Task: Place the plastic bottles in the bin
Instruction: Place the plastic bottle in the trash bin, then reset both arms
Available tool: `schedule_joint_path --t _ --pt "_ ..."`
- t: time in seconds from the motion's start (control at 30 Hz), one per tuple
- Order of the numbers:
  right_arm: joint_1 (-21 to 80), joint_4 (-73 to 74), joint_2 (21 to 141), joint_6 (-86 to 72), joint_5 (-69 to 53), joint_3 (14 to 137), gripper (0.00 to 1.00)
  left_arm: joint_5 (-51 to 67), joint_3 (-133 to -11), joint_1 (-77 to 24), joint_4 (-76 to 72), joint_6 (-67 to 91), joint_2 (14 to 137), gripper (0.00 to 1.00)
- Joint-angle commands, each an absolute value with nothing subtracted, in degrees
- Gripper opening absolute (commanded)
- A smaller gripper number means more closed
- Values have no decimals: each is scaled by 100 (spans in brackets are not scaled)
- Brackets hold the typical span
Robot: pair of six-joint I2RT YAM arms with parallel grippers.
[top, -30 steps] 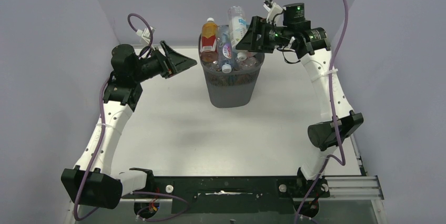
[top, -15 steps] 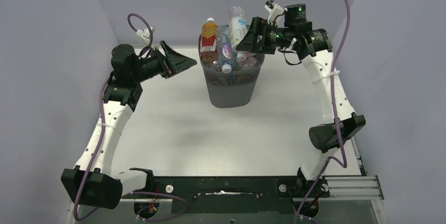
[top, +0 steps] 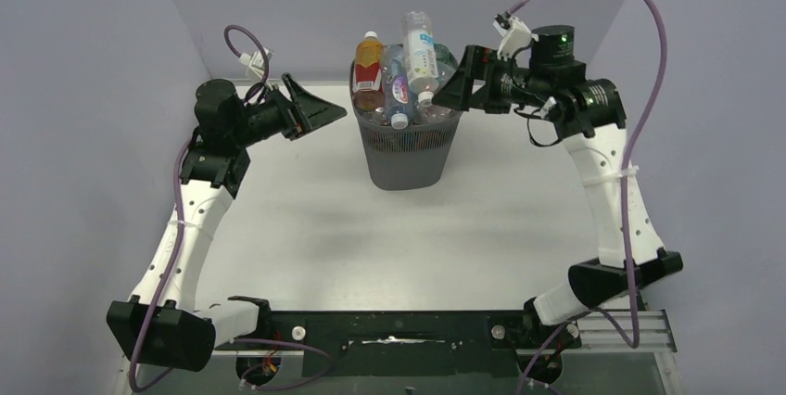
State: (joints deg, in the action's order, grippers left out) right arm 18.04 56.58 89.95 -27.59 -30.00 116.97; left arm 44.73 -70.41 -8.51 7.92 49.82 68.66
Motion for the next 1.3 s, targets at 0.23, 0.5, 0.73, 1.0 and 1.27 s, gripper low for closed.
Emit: schedule_joint_path --t 0.23,0.5,0.73,1.0,1.27 --pt "1802 4755 5875 -3301 -1937 8391 98 4310 -7091 -791 1159 4499 6411 80" --pt "1807 4333 4444 -3735 -1238 6305 98 3963 -6810 -782 1661 4014 6381 81" --pt "1806 3938 3960 -3698 -119 5170 98 2999 -6480 -782 2103 3264 6389 81" --pt "1802 2468 3614 -2940 1130 3817 98 1839 -5468 -782 1470 2872 6294 81" --pt "1732 578 4077 -2051 3024 2760 98 1301 -4664 -783 337 2731 6533 81"
